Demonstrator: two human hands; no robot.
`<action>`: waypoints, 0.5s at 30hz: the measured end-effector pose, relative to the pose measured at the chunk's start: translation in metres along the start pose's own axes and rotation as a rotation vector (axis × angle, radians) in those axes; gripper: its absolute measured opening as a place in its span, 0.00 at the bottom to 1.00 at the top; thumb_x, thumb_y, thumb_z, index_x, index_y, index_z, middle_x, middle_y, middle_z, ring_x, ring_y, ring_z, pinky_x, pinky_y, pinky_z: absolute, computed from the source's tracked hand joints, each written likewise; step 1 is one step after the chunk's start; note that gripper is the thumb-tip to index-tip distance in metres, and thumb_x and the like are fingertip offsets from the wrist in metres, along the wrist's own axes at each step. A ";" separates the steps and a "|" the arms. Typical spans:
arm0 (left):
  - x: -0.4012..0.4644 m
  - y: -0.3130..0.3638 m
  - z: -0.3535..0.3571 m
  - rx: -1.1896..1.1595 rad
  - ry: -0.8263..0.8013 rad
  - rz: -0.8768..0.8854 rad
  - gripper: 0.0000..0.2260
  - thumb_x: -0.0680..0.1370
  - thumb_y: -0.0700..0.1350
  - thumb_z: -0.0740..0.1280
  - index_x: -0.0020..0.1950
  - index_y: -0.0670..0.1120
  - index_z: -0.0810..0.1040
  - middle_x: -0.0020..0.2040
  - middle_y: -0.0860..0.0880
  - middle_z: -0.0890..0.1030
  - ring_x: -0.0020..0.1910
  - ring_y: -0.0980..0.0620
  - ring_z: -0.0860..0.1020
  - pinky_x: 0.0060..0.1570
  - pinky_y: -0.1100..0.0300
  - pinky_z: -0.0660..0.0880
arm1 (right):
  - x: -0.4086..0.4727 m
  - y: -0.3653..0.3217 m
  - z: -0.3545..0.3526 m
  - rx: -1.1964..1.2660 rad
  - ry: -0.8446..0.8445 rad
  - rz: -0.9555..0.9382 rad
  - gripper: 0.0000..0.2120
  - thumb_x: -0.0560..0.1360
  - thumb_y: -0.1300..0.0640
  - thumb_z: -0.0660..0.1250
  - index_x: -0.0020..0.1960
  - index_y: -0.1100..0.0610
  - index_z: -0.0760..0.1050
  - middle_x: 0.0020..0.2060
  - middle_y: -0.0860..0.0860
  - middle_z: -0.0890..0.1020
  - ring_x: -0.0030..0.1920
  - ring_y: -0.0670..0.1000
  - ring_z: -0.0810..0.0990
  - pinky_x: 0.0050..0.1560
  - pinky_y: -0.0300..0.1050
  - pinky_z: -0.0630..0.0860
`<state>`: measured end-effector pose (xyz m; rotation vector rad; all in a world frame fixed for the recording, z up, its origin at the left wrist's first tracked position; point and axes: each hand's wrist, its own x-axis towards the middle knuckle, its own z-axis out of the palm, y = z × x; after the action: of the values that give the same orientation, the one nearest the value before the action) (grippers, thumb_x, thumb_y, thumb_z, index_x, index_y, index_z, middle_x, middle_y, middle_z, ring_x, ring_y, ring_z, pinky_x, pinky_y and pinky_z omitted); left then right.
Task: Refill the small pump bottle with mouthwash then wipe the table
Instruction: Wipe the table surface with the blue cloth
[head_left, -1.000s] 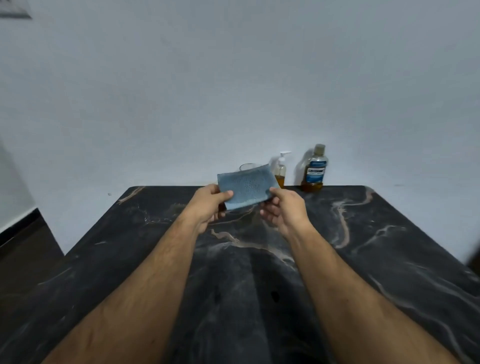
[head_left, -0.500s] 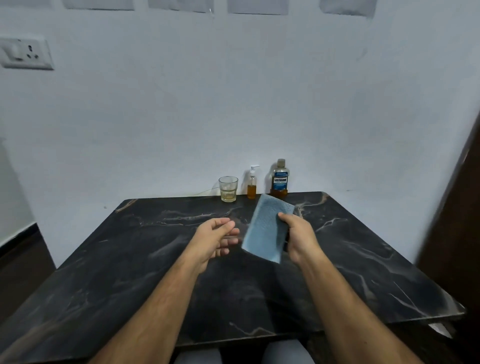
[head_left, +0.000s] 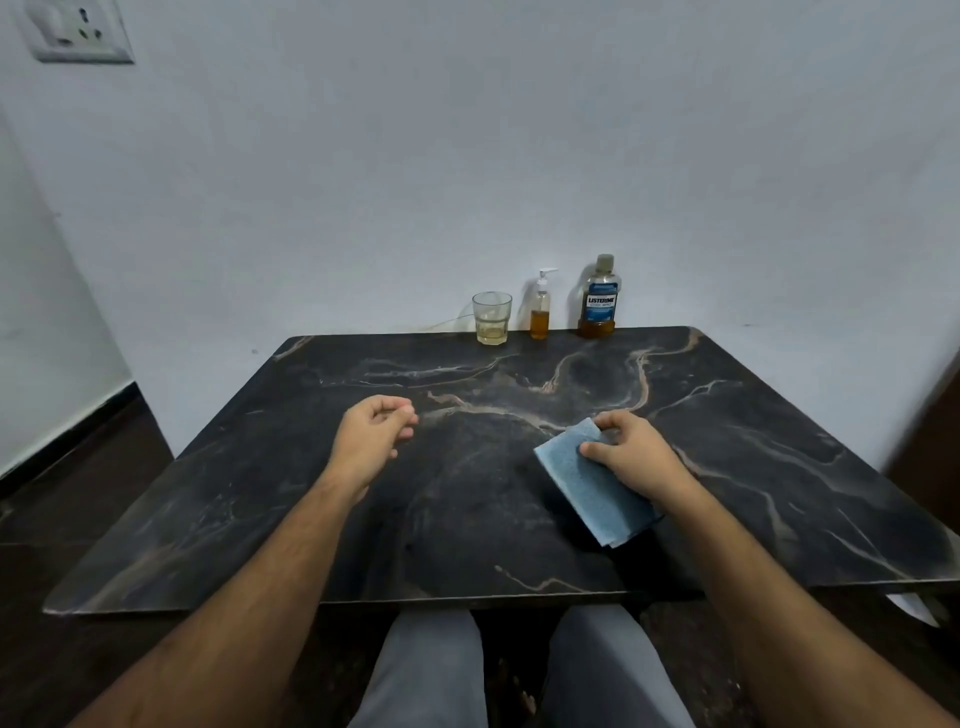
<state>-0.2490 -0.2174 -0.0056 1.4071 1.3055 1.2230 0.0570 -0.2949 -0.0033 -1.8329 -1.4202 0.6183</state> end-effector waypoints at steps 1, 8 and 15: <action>0.000 -0.003 -0.003 0.010 0.014 0.012 0.03 0.80 0.43 0.66 0.51 0.49 0.79 0.45 0.52 0.85 0.42 0.57 0.82 0.38 0.62 0.73 | 0.000 0.002 0.002 -0.075 0.039 -0.002 0.16 0.73 0.52 0.72 0.60 0.53 0.76 0.53 0.48 0.81 0.51 0.50 0.79 0.44 0.43 0.72; 0.007 -0.031 -0.024 0.217 0.059 0.086 0.02 0.77 0.42 0.70 0.48 0.49 0.81 0.43 0.48 0.85 0.42 0.53 0.82 0.45 0.60 0.75 | -0.024 0.015 0.030 -0.650 0.229 -0.251 0.22 0.75 0.45 0.68 0.66 0.51 0.73 0.66 0.54 0.74 0.67 0.58 0.71 0.63 0.56 0.71; 0.008 -0.048 -0.049 0.563 0.123 0.178 0.02 0.77 0.50 0.69 0.46 0.56 0.81 0.41 0.60 0.82 0.43 0.58 0.79 0.45 0.61 0.71 | -0.032 0.030 0.045 -0.801 -0.219 -0.202 0.32 0.80 0.34 0.42 0.80 0.46 0.49 0.81 0.50 0.46 0.80 0.54 0.39 0.77 0.61 0.39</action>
<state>-0.3061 -0.2060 -0.0436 1.8977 1.7290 1.1145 0.0333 -0.3182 -0.0565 -2.2023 -2.1843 0.1379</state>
